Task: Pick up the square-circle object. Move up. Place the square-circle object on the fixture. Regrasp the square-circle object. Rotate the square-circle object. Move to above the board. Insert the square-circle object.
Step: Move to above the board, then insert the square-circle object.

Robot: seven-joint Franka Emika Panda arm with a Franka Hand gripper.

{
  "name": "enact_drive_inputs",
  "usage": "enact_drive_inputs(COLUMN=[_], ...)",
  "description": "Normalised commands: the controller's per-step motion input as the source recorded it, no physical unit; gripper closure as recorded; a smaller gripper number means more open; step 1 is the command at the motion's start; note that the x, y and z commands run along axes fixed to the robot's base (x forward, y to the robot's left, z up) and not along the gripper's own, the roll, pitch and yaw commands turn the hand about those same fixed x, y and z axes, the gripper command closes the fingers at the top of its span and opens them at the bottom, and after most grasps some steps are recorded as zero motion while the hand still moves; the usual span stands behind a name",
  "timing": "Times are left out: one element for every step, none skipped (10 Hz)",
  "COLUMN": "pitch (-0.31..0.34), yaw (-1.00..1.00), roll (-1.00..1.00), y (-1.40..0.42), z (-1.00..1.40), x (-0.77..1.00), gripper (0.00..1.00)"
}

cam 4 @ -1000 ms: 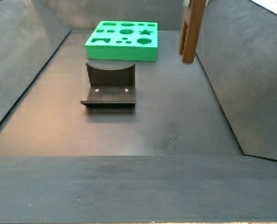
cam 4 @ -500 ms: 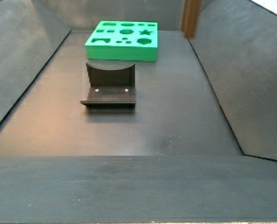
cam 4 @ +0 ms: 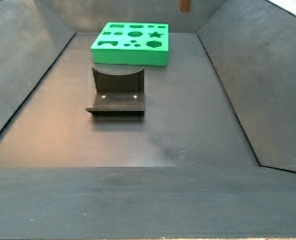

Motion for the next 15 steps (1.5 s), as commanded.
enact_drive_inputs(pitch=[0.114, 0.112, 0.115, 0.125, 0.125, 0.12, 0.098, 0.011, 0.0, 0.0, 0.0, 0.0, -0.007, -0.009, -0.033], yaw=[0.01, 0.01, 0.01, 0.01, 0.01, 0.01, 0.01, 0.0, 0.0, 0.01, -0.03, -0.69, -0.86, -0.94, -0.94], roll=[-0.01, 0.0, 0.0, 0.01, 0.01, 0.03, 0.03, -0.01, 0.0, 0.05, 0.0, -0.01, 0.0, 0.0, 0.0], y=[-1.0, -1.0, -1.0, -0.98, -0.69, -0.36, -0.19, 0.0, -0.04, -0.09, 0.0, -0.39, -0.35, -0.27, -0.27], z=[0.26, 0.26, 0.27, 0.27, 0.2, 0.11, 0.06, 0.0, 0.0, 0.0, 0.0, -0.11, -0.08, -0.14, -0.19], x=[0.34, 0.35, 0.37, 0.39, 0.3, 0.19, 0.12, 0.0, 0.0, -0.01, 0.0, 0.2, 0.0, 0.0, 0.0], gripper=[1.0, 1.0, 1.0, 1.0, 1.0, 1.0, 1.0, 1.0, 1.0, 1.0, 1.0, 1.0, 1.0, 1.0, 1.0])
